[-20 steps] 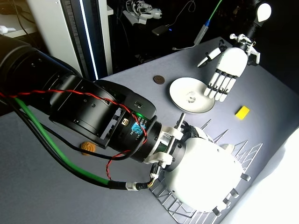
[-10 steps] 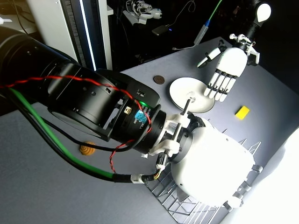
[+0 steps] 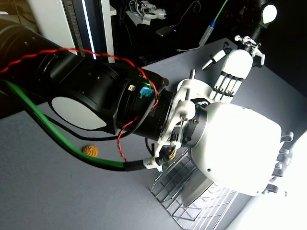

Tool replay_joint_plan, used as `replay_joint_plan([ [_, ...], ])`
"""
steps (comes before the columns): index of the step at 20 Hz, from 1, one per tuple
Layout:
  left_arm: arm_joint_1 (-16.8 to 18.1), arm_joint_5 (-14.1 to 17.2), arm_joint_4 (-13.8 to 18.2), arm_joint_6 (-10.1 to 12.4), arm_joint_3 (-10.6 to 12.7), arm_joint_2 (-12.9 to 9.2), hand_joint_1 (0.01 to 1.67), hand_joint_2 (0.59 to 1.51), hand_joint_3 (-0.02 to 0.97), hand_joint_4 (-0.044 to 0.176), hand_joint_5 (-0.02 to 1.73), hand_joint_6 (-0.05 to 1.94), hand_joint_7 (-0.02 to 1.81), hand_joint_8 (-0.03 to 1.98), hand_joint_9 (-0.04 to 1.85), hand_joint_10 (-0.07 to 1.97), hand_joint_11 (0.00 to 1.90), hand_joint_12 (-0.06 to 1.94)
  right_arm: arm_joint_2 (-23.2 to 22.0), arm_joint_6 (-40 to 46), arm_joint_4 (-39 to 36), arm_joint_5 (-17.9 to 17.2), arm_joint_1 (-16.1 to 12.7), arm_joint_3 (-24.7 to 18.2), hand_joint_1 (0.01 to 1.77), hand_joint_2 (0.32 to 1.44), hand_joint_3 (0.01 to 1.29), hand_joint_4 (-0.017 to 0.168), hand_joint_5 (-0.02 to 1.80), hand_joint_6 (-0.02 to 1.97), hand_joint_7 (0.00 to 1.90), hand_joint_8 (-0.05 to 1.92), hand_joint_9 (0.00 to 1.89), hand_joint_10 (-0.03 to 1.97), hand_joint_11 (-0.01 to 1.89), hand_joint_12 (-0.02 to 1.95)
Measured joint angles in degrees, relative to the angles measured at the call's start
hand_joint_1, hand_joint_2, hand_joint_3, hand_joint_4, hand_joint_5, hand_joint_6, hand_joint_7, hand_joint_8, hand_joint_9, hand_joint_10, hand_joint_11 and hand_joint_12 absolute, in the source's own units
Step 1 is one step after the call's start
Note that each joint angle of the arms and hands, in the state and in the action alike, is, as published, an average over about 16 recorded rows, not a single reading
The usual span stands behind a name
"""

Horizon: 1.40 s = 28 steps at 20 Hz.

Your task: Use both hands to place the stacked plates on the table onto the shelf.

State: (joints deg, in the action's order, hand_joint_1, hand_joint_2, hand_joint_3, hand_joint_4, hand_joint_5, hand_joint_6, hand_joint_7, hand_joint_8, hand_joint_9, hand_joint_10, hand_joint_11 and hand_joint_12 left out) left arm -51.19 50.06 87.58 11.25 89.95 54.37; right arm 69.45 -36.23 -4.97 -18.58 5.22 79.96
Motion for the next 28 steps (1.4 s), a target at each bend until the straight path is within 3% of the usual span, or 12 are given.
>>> replay_joint_plan([
  [6,-1.2,-0.4,-0.1,0.8,0.0,0.2,0.01,1.118,0.02,0.001,0.01,0.0,-0.01,-0.02,0.03,0.03,0.01,0.01,-0.9,-7.7,-10.3,-3.3,0.6,-6.6,1.12,1.01,0.02,0.0,0.91,0.08,1.0,0.02,0.98,0.02,0.5,1.22],
  [12,-2.0,-0.6,-0.1,1.2,0.0,0.4,0.01,1.112,0.02,-0.001,0.01,-0.01,-0.01,-0.02,0.03,0.03,0.01,0.01,-0.5,-16.4,-15.9,-2.7,2.9,-14.0,1.11,1.02,0.02,0.002,0.86,0.07,0.95,0.02,0.92,0.02,0.45,1.22],
  [19,-2.3,-0.6,-0.3,1.3,0.0,0.4,0.01,1.109,0.021,-0.002,0.01,-0.01,-0.01,-0.02,0.03,0.03,0.01,0.01,1.8,-22.5,-16.0,0.6,6.5,-18.5,1.11,1.03,0.02,0.003,0.52,0.05,0.57,0.02,0.55,0.02,0.24,0.97],
  [28,-2.4,-0.6,-0.5,1.3,0.0,0.5,0.01,1.11,0.02,-0.002,0.01,-0.01,-0.01,-0.03,0.03,0.03,0.01,0.01,6.7,-25.0,-13.0,5.4,10.7,-18.3,1.17,1.04,0.02,0.003,0.08,0.03,0.1,0.02,0.09,0.02,0.02,0.52],
])
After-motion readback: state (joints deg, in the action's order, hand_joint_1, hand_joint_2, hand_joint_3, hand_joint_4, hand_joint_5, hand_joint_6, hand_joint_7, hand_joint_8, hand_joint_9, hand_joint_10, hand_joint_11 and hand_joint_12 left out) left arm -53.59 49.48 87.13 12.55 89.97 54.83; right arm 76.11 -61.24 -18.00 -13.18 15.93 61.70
